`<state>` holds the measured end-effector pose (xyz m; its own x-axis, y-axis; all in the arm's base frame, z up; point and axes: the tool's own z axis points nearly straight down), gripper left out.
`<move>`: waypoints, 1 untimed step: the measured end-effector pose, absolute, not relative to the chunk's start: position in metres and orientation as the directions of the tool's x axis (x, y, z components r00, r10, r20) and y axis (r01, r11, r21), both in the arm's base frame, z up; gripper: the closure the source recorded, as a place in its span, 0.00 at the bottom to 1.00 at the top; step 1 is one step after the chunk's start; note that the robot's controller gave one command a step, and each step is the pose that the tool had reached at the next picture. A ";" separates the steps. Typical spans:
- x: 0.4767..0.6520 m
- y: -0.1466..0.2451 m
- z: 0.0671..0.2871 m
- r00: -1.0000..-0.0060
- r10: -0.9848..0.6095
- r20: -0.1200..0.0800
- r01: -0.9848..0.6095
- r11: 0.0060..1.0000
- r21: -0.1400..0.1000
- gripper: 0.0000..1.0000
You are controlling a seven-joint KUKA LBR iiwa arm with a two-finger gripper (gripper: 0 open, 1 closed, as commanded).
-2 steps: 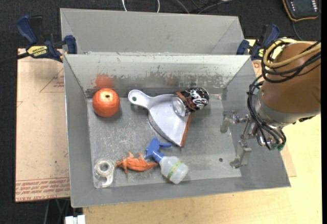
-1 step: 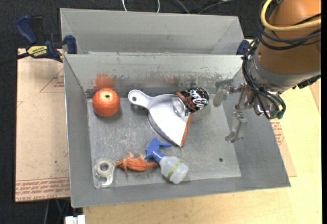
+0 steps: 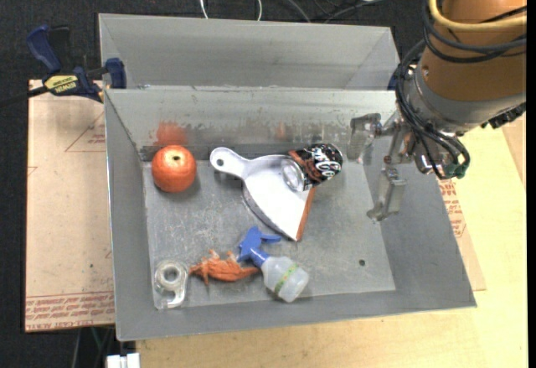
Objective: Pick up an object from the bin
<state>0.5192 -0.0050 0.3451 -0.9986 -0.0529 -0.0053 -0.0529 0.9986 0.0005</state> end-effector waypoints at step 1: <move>0.499 0.049 0.260 -0.925 -0.379 -0.008 -0.379 0.925 -0.001 0.00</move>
Offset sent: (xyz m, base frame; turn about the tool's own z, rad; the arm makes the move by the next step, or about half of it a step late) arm 0.0227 0.0237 -0.0243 0.1114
